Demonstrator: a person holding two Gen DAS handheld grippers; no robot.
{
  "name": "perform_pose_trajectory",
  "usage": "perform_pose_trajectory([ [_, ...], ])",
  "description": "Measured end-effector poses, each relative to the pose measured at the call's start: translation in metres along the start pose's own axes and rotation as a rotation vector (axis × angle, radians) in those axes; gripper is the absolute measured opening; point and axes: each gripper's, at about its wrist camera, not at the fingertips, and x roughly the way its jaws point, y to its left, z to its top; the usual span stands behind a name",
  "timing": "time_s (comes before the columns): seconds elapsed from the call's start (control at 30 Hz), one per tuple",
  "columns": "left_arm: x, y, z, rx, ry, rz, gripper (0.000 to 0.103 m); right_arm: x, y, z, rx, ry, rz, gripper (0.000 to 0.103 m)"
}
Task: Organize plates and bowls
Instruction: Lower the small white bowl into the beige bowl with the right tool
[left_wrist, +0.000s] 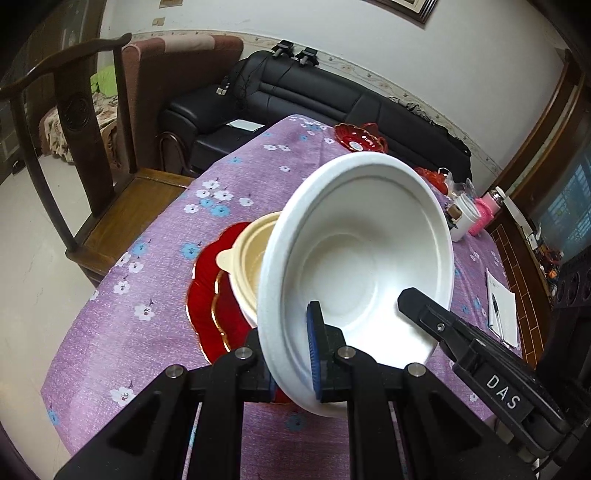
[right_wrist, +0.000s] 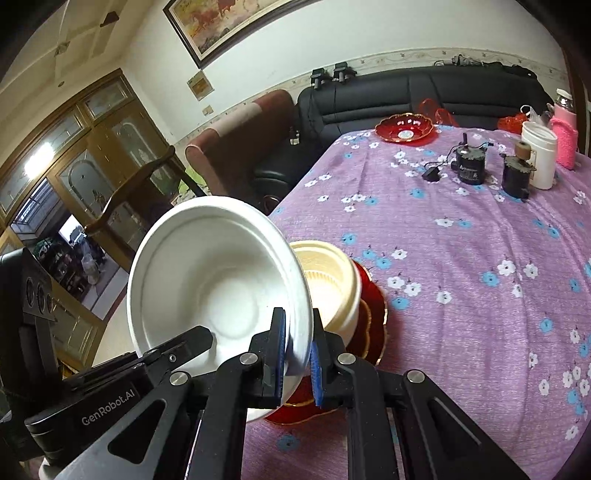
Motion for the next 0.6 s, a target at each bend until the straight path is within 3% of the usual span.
perform_pose_trajectory([
  [0.6,0.042,0.010,0.028,0.001,0.058,0.048,0.014,0.041,-0.010,0.018,0.071,0.066,-0.029,0.014],
])
